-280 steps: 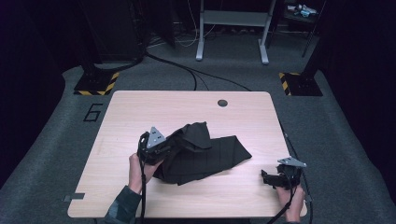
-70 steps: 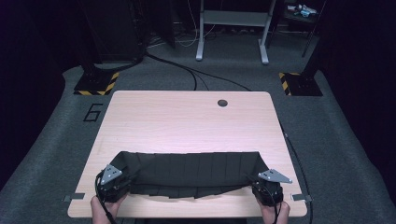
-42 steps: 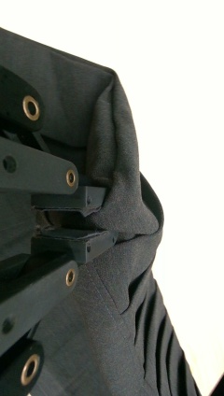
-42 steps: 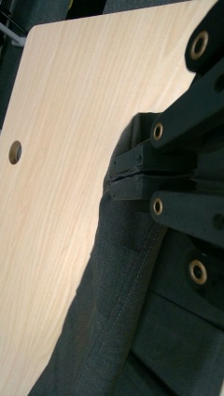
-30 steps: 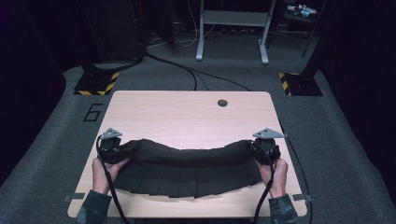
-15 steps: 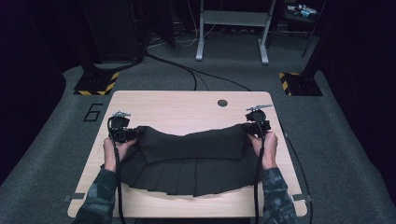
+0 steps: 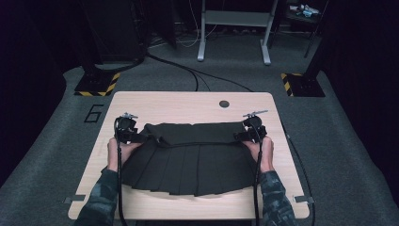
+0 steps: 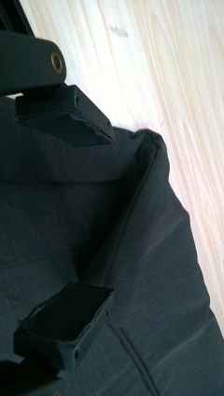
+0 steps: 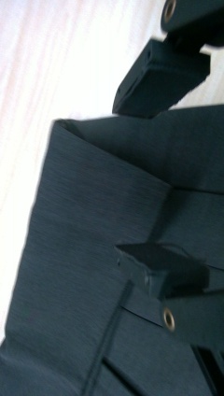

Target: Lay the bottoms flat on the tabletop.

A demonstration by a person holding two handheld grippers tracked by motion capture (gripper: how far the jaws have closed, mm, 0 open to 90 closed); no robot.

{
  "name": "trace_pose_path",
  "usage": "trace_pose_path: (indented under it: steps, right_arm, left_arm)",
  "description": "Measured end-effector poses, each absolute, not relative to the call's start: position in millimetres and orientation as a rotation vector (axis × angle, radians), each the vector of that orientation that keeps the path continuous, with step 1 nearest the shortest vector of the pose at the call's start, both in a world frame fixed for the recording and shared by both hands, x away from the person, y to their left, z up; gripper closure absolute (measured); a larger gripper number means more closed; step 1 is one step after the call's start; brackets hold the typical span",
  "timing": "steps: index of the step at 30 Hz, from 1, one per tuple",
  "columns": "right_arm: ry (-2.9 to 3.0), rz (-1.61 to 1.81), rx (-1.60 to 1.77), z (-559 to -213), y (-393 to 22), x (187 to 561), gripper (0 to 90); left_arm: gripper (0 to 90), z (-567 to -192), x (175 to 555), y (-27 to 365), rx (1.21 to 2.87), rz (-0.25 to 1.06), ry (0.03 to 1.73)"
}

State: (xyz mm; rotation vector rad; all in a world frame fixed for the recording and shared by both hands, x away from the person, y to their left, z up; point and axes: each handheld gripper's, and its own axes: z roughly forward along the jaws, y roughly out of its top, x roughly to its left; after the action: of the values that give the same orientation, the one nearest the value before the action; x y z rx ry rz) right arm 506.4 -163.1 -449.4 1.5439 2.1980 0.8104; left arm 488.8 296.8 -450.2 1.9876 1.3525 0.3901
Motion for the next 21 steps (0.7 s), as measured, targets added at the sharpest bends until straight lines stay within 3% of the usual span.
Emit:
trace_pose_path:
  steps: [2,11,18,21]
  right_arm:
    - [2.210,0.832,1.540,-453,-167,502,19.9]
    - [2.260,0.800,1.564,-489,-179,486,0.1]
    - [2.259,0.757,1.495,-515,-178,480,0.0]
    - [2.236,0.785,1.479,-517,-178,476,0.0]
  left_arm:
    - [17.4,-450,483,299,2.020,0.440,1.335]
    - [5.3,-483,477,302,2.085,0.416,1.407]
    - [7.3,-510,468,301,2.135,0.392,1.436]
    - [5.7,-515,460,299,2.122,0.452,1.423]
